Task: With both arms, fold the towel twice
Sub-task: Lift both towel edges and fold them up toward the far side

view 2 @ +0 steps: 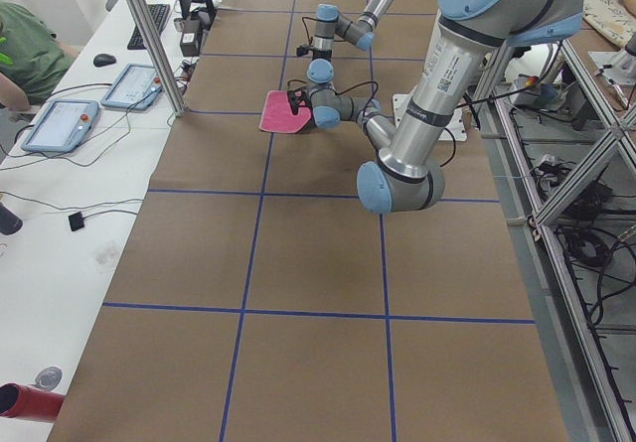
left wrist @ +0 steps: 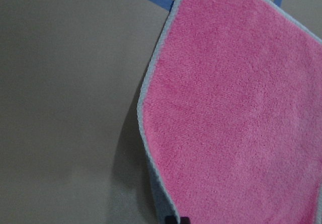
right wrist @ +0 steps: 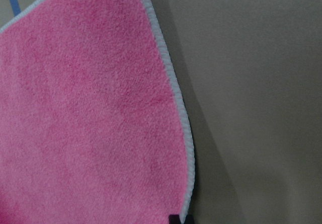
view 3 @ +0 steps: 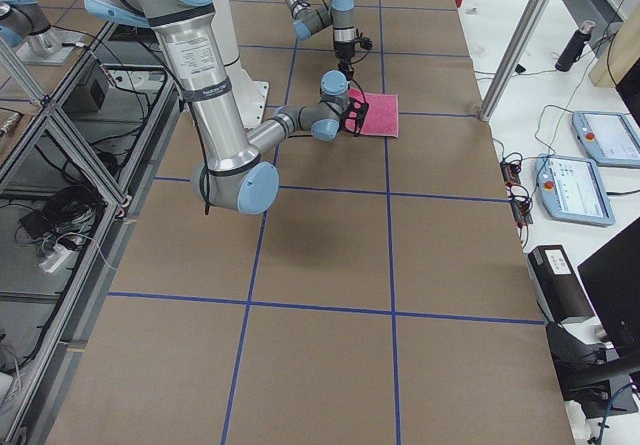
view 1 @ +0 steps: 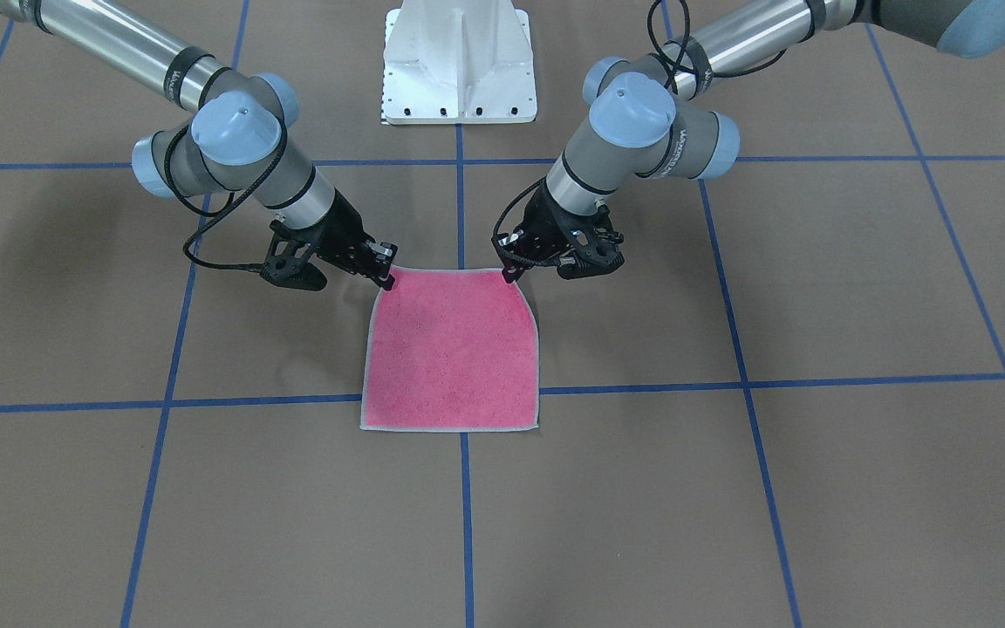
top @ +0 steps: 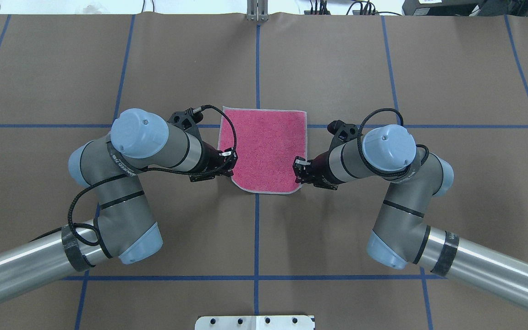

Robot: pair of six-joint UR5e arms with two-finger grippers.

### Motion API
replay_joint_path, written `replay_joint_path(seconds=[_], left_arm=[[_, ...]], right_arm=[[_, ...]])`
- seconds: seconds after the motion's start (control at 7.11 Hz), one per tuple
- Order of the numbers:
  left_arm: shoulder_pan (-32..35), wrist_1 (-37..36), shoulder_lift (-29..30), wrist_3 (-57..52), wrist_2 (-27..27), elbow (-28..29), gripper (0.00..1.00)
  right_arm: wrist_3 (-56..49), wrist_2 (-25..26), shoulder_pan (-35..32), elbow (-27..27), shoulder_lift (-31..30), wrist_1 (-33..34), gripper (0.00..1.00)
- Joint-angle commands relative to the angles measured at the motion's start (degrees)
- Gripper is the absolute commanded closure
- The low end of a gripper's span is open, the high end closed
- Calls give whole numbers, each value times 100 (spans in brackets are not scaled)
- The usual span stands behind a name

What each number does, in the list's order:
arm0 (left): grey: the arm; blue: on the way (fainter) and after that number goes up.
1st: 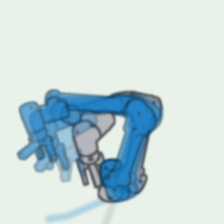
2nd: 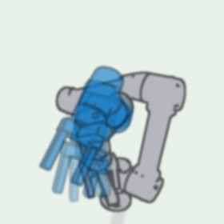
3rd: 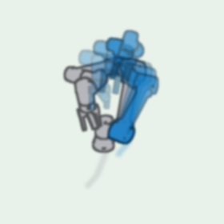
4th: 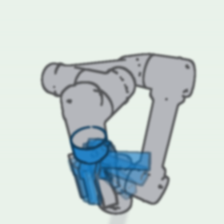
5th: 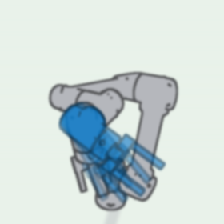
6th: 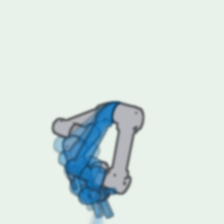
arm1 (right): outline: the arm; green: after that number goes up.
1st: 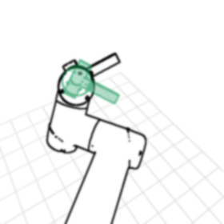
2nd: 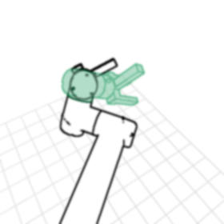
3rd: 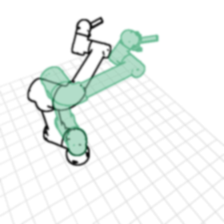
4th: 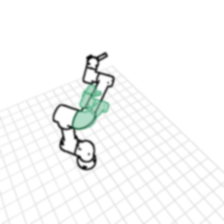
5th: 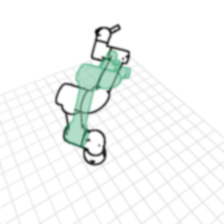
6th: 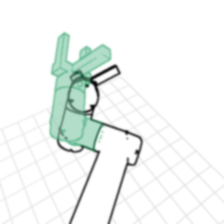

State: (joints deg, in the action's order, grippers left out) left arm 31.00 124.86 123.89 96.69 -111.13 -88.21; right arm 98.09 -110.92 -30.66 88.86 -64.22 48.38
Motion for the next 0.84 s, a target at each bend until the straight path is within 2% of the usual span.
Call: replay_joint_path(seconds=[0.0, 0.56, 0.7], left_arm=[[20, -6, 12, 61, -22, -55, 100], [300, -15, 39, 34, -22, -12, 100], [449, -15, 195, 34, -31, 180, 100]], right_arm=[[8, -43, -53, 174, -11, -4, 100], [34, -105, -439, 167, -2, 22, 100], [52, -105, -493, 140, -2, 31, 100]])
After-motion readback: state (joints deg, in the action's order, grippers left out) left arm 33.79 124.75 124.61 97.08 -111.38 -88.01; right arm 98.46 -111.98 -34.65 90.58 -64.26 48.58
